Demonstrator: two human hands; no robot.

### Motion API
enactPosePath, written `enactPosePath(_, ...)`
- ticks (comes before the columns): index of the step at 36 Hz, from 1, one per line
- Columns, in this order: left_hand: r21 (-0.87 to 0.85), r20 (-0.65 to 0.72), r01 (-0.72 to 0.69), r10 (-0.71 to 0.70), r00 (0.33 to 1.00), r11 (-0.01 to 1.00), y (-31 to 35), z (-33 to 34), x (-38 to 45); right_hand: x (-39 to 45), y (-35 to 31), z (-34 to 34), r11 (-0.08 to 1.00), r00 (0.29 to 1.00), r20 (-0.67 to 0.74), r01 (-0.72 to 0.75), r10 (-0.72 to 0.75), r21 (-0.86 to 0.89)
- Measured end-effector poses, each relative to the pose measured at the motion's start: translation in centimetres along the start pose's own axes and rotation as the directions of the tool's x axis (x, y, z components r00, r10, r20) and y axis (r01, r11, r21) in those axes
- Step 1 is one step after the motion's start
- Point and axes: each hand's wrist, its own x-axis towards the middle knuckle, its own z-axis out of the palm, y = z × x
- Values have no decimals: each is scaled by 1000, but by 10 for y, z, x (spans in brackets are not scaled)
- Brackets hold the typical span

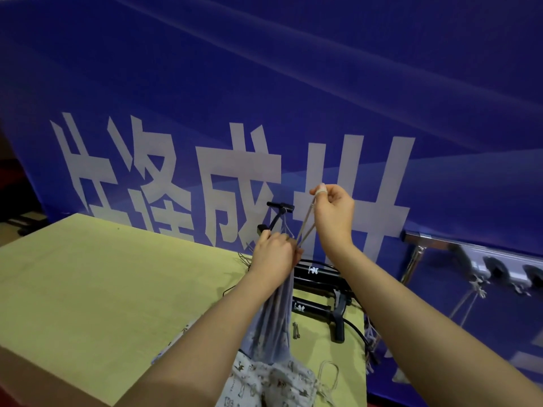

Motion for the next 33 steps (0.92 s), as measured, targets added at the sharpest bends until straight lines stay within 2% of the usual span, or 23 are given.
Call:
enactPosePath(5,-65,13,-29,30,999,997,-8,2,5,7,-5,-10,995,993,117,29,-17,-97)
enactPosePath(7,-108,37,-30,34,999,994,-11,2,5,11,-5,-15,981,978,201,93,-57,-172)
enactPosePath(10,-165,60,-5,15,998,986,-15,2,5,11,1,-17,858,922,365,289,-130,-424)
enactPosePath(12,-221,76,21,-4,997,975,-14,0,5,8,5,-15,798,916,381,323,-128,-509)
enactPosePath(16,-420,192,132,-54,980,898,-14,-1,6,4,2,-12,942,961,273,122,-35,-312)
enactPosePath(18,-474,182,137,-56,982,870,-15,-1,3,3,0,-12,969,971,238,56,2,-239)
enactPosePath(21,-489,93,69,-27,995,869,-13,-2,-7,1,-2,-11,980,974,228,58,-14,-189)
enactPosePath(24,-549,67,98,-74,995,830,-15,-1,-11,-2,-1,-12,985,978,206,74,-41,-154)
enactPosePath(33,-377,134,42,9,991,925,-21,-11,-15,-3,-8,-9,997,997,62,49,-45,-55)
